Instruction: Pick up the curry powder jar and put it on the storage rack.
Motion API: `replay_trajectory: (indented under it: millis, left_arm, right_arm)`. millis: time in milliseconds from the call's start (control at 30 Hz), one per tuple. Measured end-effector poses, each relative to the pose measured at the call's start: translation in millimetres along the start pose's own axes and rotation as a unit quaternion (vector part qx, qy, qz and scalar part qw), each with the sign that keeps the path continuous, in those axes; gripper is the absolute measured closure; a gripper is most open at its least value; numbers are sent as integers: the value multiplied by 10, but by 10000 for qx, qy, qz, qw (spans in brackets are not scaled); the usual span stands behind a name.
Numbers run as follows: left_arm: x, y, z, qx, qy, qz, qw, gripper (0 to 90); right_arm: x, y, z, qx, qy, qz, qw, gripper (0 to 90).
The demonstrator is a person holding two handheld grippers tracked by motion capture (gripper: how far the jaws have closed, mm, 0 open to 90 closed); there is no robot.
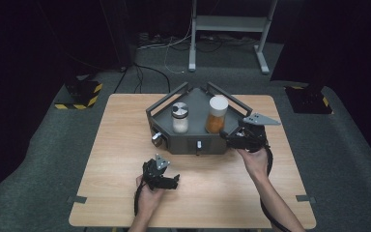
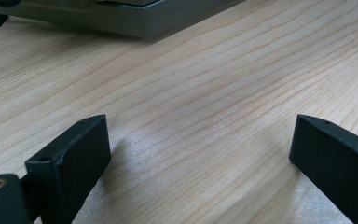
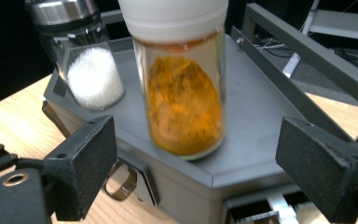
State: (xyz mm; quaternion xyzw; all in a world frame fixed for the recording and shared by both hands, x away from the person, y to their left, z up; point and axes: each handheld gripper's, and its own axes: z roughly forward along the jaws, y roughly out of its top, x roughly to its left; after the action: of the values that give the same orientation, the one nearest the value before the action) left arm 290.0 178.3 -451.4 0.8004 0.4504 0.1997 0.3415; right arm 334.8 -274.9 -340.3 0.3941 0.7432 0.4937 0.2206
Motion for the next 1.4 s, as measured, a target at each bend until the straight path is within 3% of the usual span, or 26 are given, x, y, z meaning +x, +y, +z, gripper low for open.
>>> replay_trajectory:
  millis: [900, 1400]
  left_arm:
    - [0, 0, 0, 0, -1, 0, 10000, 52]
    - [0, 0, 0, 0, -1, 0, 10000, 51]
  right_arm:
    - [-80, -616, -105, 284, -150, 264, 9991, 125]
    - [-41, -810, -48, 527, -218, 268, 9980, 125]
